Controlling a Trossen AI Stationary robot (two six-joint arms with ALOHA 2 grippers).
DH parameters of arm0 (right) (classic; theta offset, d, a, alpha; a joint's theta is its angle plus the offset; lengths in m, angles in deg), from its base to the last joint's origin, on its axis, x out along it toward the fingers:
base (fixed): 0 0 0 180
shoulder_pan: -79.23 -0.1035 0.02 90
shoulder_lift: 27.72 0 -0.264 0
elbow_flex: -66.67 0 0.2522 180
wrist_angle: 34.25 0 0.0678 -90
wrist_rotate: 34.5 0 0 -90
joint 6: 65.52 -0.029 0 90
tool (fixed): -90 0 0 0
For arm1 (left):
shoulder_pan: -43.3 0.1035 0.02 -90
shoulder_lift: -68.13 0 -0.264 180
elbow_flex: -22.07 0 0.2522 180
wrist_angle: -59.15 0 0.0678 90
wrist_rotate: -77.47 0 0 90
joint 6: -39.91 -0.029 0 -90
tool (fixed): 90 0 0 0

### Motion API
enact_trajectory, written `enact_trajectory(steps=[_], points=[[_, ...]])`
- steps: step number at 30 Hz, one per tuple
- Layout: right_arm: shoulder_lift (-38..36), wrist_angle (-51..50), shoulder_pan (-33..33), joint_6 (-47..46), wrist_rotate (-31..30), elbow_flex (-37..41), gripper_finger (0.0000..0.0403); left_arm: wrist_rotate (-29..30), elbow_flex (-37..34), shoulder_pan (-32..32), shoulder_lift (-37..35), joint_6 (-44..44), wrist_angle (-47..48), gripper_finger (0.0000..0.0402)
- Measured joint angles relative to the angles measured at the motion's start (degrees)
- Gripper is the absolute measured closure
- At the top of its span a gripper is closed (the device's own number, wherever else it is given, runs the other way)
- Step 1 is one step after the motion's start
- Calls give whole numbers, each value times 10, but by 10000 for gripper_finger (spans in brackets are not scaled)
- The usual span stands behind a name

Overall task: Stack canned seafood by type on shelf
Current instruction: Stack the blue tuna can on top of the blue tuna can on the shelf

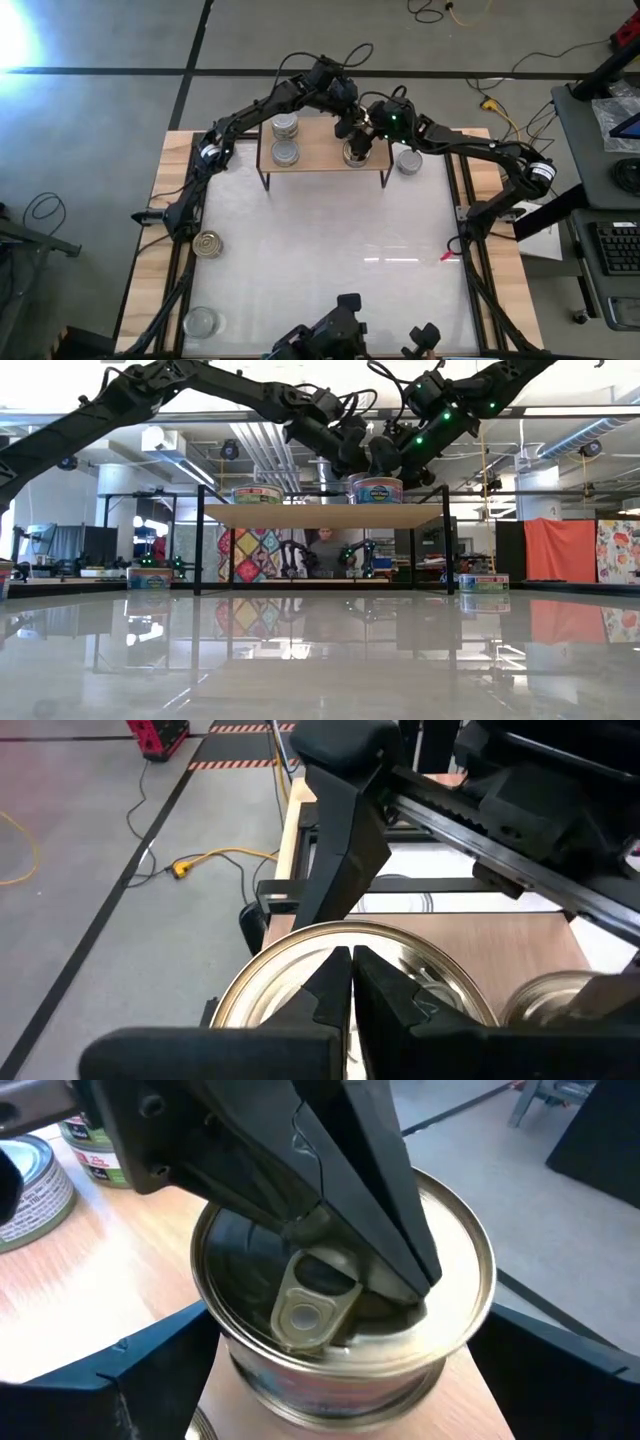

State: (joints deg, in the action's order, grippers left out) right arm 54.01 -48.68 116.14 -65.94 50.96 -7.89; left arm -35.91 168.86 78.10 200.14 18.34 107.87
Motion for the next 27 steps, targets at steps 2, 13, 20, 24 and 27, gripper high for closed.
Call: enact_trajectory(steps=[2,13,20,24,27], points=[[0,-2,0,4,0,0,3,0,0,1,0,-4,4,400],[-15,-47,0,16,-1,-10,3,1,0,4,0,-4,11,400],[-55,-115,1,27,-2,-23,3,-8,-2,3,-1,-5,11,400],[-89,-133,1,30,-2,-25,3,-15,-3,1,-1,-14,11,400],[-114,-139,1,30,-2,-25,3,-16,-3,0,-1,-17,9,400]])
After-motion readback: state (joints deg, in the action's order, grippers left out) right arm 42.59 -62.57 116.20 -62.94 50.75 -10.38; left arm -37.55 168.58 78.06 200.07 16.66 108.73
